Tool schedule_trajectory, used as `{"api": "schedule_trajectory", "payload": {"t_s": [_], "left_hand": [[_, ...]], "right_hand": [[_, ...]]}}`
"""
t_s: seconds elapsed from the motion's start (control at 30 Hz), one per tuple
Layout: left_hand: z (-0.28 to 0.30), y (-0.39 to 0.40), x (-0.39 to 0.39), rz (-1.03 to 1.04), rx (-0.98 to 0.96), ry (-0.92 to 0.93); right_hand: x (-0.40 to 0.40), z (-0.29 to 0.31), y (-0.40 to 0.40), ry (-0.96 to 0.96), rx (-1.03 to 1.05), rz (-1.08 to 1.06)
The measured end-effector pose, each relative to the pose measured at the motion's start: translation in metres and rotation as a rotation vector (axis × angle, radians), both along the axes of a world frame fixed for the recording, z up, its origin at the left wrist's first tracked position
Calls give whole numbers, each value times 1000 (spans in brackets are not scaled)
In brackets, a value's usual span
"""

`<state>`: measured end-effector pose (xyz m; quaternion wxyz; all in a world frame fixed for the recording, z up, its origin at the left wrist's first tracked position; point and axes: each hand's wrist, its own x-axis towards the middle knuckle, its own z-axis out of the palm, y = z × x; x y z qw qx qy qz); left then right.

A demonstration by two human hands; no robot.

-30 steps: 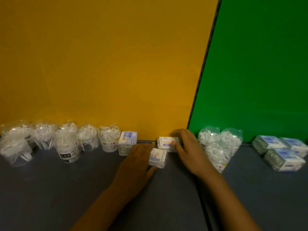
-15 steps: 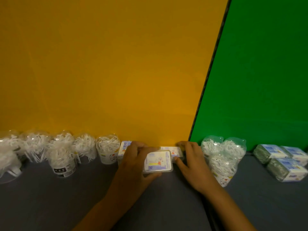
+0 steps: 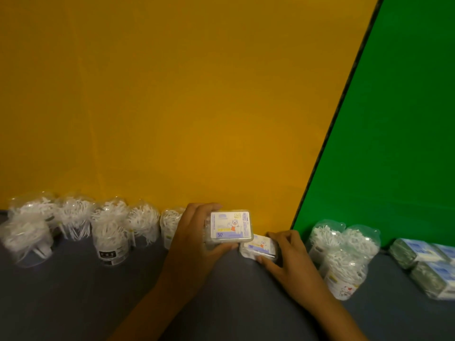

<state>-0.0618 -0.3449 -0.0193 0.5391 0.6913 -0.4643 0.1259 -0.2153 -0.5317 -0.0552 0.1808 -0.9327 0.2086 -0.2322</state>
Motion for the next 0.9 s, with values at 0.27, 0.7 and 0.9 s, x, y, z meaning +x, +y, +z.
{"api": "schedule_trajectory", "payload": {"t_s": [0.27,0.7,0.9], "left_hand": [[-4,-3,-2,78,-4,-40],[14,19,-70,96,-19,76],[30,12,-155,21,-75,68]], "right_hand": [[-4,5,5,-76,2,0],[-94,44,38,-189,-50,0],[-196,60,35,-292,-14,-132]]}}
